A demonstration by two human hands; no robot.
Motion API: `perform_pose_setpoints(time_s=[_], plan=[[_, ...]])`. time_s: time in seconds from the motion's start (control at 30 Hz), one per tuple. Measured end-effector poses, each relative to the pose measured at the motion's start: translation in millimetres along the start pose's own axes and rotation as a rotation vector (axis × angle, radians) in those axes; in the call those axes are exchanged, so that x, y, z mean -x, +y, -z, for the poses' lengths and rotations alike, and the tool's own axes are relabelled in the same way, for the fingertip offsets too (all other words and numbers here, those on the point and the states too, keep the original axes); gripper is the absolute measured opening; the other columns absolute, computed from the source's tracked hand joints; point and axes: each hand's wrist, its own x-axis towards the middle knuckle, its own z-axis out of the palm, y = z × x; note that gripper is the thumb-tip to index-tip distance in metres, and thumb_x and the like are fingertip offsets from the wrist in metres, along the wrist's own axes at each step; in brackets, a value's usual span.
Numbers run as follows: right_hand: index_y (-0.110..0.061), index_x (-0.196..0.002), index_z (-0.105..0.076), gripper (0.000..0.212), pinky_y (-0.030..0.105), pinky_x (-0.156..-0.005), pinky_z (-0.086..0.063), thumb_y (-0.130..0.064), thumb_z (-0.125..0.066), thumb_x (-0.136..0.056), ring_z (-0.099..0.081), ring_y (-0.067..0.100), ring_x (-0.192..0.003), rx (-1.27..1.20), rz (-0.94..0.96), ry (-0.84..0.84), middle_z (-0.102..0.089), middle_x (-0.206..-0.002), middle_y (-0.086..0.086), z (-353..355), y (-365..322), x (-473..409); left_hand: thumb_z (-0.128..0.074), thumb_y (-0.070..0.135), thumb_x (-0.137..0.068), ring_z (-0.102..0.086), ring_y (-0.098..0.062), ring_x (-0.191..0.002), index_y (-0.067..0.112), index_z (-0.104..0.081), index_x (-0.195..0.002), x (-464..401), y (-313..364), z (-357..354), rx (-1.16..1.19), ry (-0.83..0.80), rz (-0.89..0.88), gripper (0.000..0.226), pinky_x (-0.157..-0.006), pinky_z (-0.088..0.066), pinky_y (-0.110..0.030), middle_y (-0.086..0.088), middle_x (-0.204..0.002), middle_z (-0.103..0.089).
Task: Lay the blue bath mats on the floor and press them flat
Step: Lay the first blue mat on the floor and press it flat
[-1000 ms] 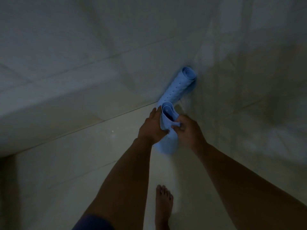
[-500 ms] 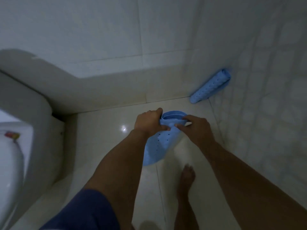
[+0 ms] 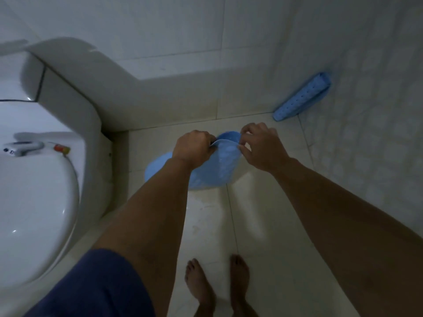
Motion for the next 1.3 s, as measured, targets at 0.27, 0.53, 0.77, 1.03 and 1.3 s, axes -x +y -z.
perform_pose_setpoints(time_s=[0.27,0.53,0.77,1.03,1.3], plan=[[-0.029,-0.100,-0.055,0.051,0.051,-0.111,-0.025,-0.070,-0.060,-0.070,-0.062,0.016,-0.099,-0.171,-0.029,-0.195,-0.065,-0.091,-0.010,11,23,6,-0.062,0.038,-0.101,-0.063,-0.030,-0.084,0.021,-0.077,-0.109,-1,17,31,0.047,0.036,-0.080,0.024,-0.067,-0.042,-0.035,-0.010,-0.092,-0.073],[-0.023,-0.131,-0.059,0.050,0.042,-0.104,-0.044,-0.046,-0.066,-0.087,-0.062,0.024,-0.117,0.077,-0.259,-0.644,-0.066,-0.128,0.001,2,100,47,-0.060,0.036,-0.100,-0.069,-0.033,-0.093,0.023,-0.080,-0.109,1,24,55,0.011,0.046,-0.118,0.025,-0.076,-0.056,-0.044,-0.007,-0.096,-0.079],[-0.008,-0.098,-0.067,0.029,0.033,-0.071,-0.043,-0.033,-0.052,-0.093,-0.067,0.036,-0.089,-0.182,-0.389,-0.527,-0.071,-0.095,0.015,-50,133,93,-0.054,0.042,-0.101,-0.067,-0.038,-0.093,0.021,-0.079,-0.107,8,-7,51,-0.091,0.051,-0.043,0.033,-0.074,-0.050,-0.040,-0.012,-0.095,-0.077],[-0.014,-0.103,-0.073,0.023,0.036,-0.070,-0.049,-0.034,-0.064,-0.096,-0.070,0.032,-0.087,-0.167,-0.496,-0.390,-0.074,-0.089,0.008,-52,128,108,-0.049,0.062,-0.099,-0.065,-0.035,-0.079,0.023,-0.074,-0.088,49,-48,13,-0.128,-0.031,0.137,0.048,-0.066,-0.050,-0.037,-0.010,-0.079,-0.061],[-0.023,-0.051,-0.036,0.056,0.031,-0.052,-0.028,-0.044,-0.075,-0.086,-0.041,0.010,-0.047,-0.268,-0.429,-0.560,-0.032,-0.049,-0.003,-82,145,65,-0.048,0.070,-0.098,-0.069,-0.026,-0.105,0.021,-0.069,-0.116,12,-99,-55,-0.266,-0.363,0.406,0.057,-0.080,-0.049,-0.032,-0.006,-0.114,-0.071]])
